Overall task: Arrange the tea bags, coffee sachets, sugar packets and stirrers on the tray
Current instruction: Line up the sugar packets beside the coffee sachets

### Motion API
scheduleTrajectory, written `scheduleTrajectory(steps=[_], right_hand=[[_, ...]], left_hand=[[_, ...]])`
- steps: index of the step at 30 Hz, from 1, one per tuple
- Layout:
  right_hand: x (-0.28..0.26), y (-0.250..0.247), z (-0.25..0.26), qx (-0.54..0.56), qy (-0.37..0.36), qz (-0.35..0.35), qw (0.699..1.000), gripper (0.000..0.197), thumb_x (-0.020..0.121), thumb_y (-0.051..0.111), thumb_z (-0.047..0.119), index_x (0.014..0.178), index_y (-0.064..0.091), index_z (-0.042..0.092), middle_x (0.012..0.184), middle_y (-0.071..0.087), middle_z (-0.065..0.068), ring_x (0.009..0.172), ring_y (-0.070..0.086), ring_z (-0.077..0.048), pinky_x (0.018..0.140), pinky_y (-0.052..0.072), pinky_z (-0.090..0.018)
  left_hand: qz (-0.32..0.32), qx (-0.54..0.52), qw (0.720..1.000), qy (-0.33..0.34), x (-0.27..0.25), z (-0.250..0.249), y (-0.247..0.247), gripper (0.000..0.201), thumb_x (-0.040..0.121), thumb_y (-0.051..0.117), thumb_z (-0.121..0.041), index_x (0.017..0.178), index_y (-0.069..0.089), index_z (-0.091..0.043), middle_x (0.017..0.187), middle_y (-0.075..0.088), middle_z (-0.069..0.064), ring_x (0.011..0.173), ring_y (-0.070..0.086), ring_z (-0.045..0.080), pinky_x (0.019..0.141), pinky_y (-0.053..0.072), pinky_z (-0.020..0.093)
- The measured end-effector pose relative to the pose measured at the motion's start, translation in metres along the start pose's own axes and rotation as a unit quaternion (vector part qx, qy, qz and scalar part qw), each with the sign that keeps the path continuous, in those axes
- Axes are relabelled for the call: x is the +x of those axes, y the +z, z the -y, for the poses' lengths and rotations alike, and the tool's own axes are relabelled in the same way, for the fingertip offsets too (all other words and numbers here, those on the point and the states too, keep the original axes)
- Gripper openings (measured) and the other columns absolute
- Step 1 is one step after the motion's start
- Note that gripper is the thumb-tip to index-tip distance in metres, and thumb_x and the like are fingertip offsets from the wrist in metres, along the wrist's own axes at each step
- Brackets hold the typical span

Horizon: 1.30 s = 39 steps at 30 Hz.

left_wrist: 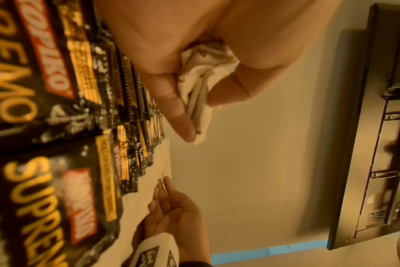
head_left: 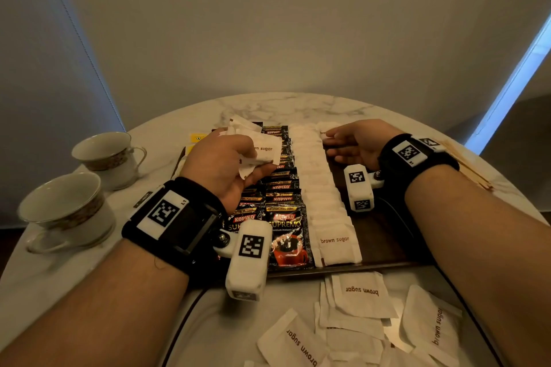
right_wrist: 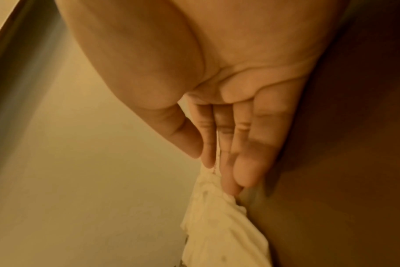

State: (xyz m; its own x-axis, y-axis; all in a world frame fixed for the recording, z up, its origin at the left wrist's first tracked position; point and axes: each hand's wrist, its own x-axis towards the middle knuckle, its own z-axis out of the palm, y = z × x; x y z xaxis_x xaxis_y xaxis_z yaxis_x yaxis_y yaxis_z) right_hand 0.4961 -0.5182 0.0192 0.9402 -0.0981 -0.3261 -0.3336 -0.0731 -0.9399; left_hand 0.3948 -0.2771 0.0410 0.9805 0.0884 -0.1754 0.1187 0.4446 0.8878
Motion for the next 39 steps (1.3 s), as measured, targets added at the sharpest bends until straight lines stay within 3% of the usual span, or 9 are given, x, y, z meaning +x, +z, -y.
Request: scheduleTrajectory(steps=[3,7,12,15,17,22,30,35,39], right_hand=[[-0.006,-0.001,0.004,0.021,-0.002,0.004,1.000,0.021,0.100,0.058,0.012,0.114,0.070,0.005,0.115,0.075,-0.014,0.082,0.072,-0.023,0.072,0.060,-0.035],[-0.036,0.004,0.020,0.083,-0.093,0.010,0.992,0.023,0.095,0.069,0.020,0.113,0.071,0.008,0.104,0.074,-0.005,0.089,0.072,-0.018,0.079,0.058,-0.032],[-0.093,0.040,0.013,0.058,-0.163,0.193,0.966,0.048,0.069,0.087,0.033,0.110,0.071,0.012,0.093,0.072,-0.005,0.080,0.069,-0.019,0.071,0.058,-0.031],[-0.104,0.054,0.000,-0.017,-0.196,0.171,0.965,0.036,0.073,0.089,0.023,0.102,0.073,0.010,0.102,0.075,-0.016,0.088,0.070,-0.026,0.081,0.061,-0.040],[-0.105,0.055,-0.001,-0.004,-0.209,0.150,0.966,0.025,0.078,0.086,0.015,0.097,0.073,0.007,0.105,0.074,-0.021,0.087,0.069,-0.026,0.080,0.061,-0.041],[-0.104,0.059,-0.002,0.023,-0.224,0.092,0.970,0.023,0.092,0.075,0.021,0.101,0.074,-0.001,0.081,0.073,-0.004,0.065,0.066,-0.013,0.060,0.055,-0.028],[-0.103,0.056,-0.001,0.072,-0.211,0.068,0.973,0.022,0.089,0.078,0.027,0.093,0.076,0.005,0.083,0.072,-0.007,0.063,0.060,-0.013,0.055,0.049,-0.026],[-0.096,0.054,0.001,0.154,-0.164,0.043,0.973,0.027,0.098,0.066,0.036,0.099,0.074,0.010,0.084,0.074,-0.004,0.067,0.064,-0.015,0.058,0.052,-0.029],[-0.097,0.054,0.000,0.085,-0.205,0.099,0.970,0.005,0.091,0.073,0.009,0.094,0.071,0.007,0.078,0.072,-0.004,0.066,0.066,-0.015,0.058,0.052,-0.027]], left_hand=[[0.008,-0.021,1.000,0.013,0.002,0.000,-0.001,0.048,0.086,0.051,0.022,0.129,0.055,0.001,0.128,0.060,0.028,0.096,0.074,0.040,0.063,0.063,0.034],[0.025,-0.025,0.997,0.075,0.002,-0.002,-0.002,0.038,0.086,0.062,0.019,0.118,0.060,-0.003,0.117,0.071,0.023,0.092,0.077,0.033,0.066,0.062,0.031],[0.062,0.017,0.993,0.103,-0.003,-0.004,-0.002,0.046,0.081,0.073,0.013,0.125,0.061,0.000,0.112,0.075,0.019,0.091,0.077,0.029,0.064,0.060,0.027],[0.086,0.074,0.988,0.109,-0.005,-0.002,-0.003,0.054,0.074,0.081,0.009,0.124,0.064,-0.003,0.110,0.077,0.014,0.097,0.077,0.029,0.064,0.059,0.027],[0.085,0.090,0.986,0.108,-0.006,-0.002,-0.004,0.060,0.067,0.086,0.003,0.122,0.066,-0.005,0.108,0.078,0.013,0.096,0.077,0.030,0.061,0.058,0.026],[0.072,0.083,0.990,0.092,-0.003,-0.003,-0.004,0.057,0.073,0.081,0.011,0.124,0.064,-0.007,0.108,0.077,0.015,0.097,0.076,0.034,0.056,0.056,0.027],[0.056,0.056,0.994,0.080,-0.004,-0.003,-0.002,0.054,0.078,0.080,0.006,0.127,0.063,-0.007,0.112,0.076,0.017,0.083,0.076,0.029,0.053,0.057,0.027],[0.014,0.027,0.996,0.085,-0.004,-0.006,-0.002,0.060,0.079,0.080,0.005,0.133,0.058,-0.008,0.114,0.074,0.017,0.085,0.078,0.030,0.052,0.057,0.026],[0.005,0.026,0.996,0.079,-0.003,-0.005,-0.002,0.051,0.081,0.077,0.007,0.128,0.061,-0.005,0.112,0.075,0.018,0.081,0.078,0.029,0.054,0.058,0.026]])
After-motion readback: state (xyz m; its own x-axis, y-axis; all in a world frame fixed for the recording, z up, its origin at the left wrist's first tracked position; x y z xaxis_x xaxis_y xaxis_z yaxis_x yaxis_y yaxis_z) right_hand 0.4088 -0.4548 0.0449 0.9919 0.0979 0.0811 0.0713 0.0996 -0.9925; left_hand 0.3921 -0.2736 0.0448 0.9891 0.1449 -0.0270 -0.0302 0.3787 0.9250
